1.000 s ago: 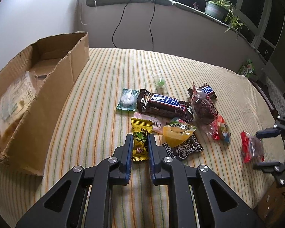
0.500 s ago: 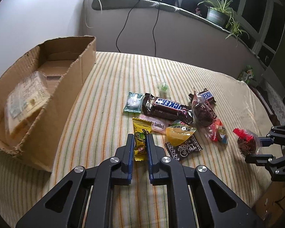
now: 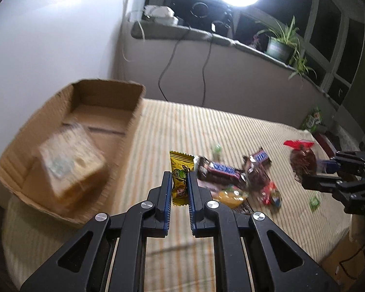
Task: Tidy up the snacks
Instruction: 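Carry the yellow packet with the left gripper while the right gripper carries the candy bag to the box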
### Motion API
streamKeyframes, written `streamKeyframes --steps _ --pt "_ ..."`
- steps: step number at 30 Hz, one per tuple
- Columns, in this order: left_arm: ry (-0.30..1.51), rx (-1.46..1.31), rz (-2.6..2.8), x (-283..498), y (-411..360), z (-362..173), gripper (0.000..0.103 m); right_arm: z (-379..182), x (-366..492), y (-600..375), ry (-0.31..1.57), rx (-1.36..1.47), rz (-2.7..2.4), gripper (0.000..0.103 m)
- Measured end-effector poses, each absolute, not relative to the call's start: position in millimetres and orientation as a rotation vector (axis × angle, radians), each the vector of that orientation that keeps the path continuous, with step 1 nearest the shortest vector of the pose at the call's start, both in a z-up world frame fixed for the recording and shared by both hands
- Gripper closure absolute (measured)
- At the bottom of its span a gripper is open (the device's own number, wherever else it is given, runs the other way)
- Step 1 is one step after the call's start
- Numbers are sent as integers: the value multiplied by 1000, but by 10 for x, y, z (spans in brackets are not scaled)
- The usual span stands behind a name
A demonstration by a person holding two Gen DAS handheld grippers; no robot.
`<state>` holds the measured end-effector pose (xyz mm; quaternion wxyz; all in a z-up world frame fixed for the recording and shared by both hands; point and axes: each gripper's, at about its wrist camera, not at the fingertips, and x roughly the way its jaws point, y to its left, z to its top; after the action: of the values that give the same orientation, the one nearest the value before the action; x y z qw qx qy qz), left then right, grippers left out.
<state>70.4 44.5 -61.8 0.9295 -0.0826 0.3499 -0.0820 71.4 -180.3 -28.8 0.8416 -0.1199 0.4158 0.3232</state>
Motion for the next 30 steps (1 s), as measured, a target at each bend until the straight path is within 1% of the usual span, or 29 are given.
streamKeyframes --steps 6,17,30 --pt "678 -179 -105 743 757 -476 92 -167 943 -1426 853 -246 723 67" --pt "663 -186 3 930 1297 -461 92 -35 1465 -586 818 -286 792 67" --pt "676 -155 34 1383 1455 -404 92 -292 2188 228 865 -298 827 67"
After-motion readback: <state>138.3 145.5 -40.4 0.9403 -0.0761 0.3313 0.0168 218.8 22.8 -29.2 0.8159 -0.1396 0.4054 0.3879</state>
